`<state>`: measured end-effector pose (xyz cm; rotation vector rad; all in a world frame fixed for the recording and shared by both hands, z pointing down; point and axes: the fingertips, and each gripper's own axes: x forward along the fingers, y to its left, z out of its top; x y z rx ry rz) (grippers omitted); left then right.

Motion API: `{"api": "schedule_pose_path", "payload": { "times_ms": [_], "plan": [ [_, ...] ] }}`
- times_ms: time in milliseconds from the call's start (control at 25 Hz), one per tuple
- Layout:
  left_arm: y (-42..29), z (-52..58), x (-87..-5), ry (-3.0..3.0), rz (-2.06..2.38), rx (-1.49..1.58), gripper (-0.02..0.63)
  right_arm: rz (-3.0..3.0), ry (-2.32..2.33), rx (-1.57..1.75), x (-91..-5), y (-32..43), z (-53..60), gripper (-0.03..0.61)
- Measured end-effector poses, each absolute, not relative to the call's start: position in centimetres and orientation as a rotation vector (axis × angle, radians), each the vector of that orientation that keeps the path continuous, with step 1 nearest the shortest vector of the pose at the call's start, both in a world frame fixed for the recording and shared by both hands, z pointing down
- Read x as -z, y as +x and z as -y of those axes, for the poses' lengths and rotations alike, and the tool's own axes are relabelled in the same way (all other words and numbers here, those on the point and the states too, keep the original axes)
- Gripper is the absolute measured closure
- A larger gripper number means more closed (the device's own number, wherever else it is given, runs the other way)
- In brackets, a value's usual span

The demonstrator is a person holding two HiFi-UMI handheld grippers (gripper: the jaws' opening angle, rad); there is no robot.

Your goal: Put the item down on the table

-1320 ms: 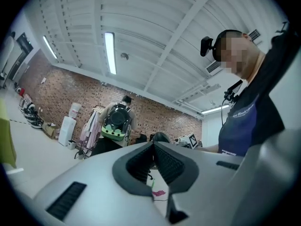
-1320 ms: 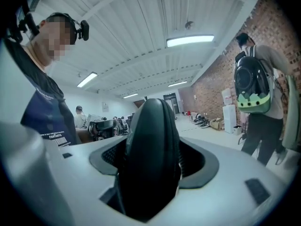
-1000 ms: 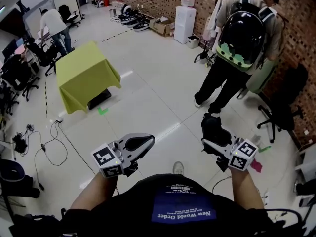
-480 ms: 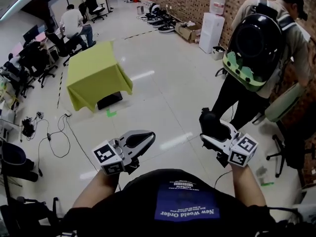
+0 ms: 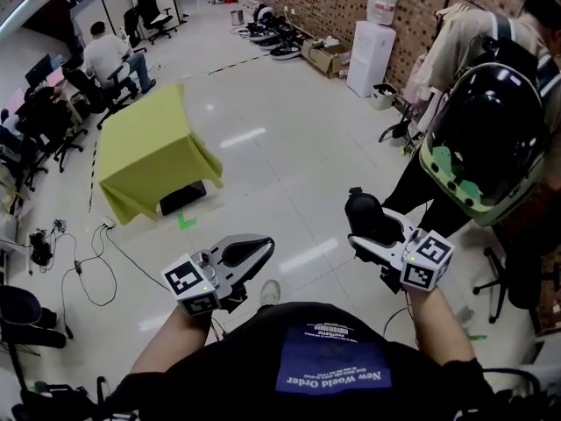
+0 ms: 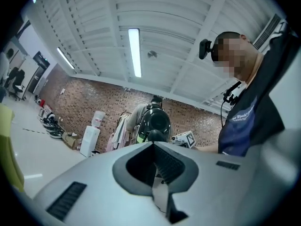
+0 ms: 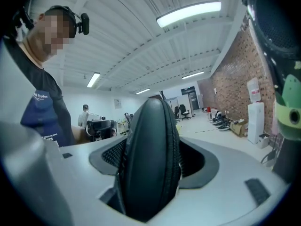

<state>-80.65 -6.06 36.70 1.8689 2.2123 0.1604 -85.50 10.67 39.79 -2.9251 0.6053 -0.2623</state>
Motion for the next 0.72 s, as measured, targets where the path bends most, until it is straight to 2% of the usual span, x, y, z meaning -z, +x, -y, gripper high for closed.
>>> {"api": "schedule_pose_path", "payload": {
  "times_ms": [360, 720],
  "plan": [
    [-62.4, -1.1, -35.1, 1.727, -2.341, -0.187, 0.609, -0.457, -2.966, 0.25, -37.1, -68.5, -17.4, 0.265],
    [-49.3, -7.0, -34.9, 1.729, -2.307, -0.232, 0.609, -0.457, -2.938, 0.279, -38.2, -54.0, -23.2, 0.265]
  ]
}}
